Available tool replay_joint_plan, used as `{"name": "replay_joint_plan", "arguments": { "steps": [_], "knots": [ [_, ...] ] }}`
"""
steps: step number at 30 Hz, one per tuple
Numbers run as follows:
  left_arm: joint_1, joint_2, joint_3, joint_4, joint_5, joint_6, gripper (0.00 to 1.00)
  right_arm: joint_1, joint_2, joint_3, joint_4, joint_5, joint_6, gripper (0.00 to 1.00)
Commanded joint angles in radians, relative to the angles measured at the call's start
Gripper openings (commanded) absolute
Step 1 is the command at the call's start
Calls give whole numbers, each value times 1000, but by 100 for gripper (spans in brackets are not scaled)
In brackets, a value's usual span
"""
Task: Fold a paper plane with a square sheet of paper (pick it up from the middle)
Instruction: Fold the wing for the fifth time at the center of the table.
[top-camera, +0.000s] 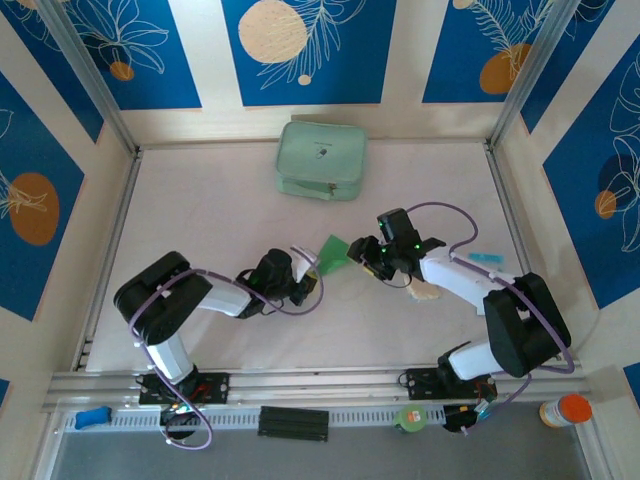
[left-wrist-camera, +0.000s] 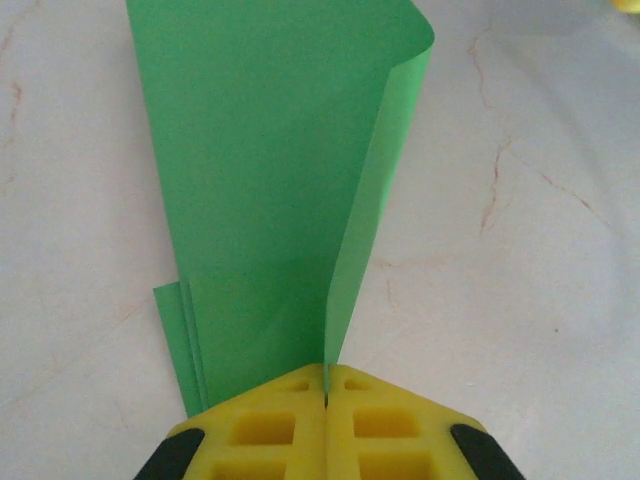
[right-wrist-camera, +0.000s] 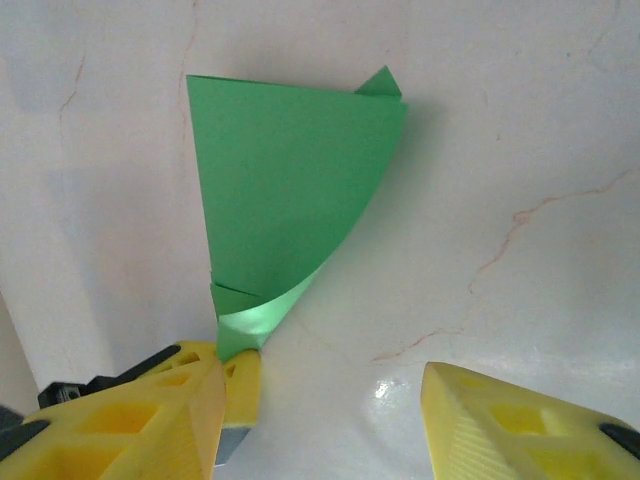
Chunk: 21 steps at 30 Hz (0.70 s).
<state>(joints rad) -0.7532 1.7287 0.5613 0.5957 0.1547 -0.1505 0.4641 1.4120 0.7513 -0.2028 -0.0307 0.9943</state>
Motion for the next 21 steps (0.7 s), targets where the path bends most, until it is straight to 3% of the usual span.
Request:
{"name": "replay_joint_plan", "arguments": {
  "steps": [1, 7, 21],
  "knots": [
    [24, -22, 37, -109, 77, -117, 4, -2, -14, -27, 41, -39, -71, 54],
    [56, -24, 62, -150, 150, -254, 2, 5, 26, -38, 86, -75, -135, 54],
    [99, -4, 15, 0, 219, -469, 4, 40, 218, 86, 80, -156, -220, 53]
  ]
}}
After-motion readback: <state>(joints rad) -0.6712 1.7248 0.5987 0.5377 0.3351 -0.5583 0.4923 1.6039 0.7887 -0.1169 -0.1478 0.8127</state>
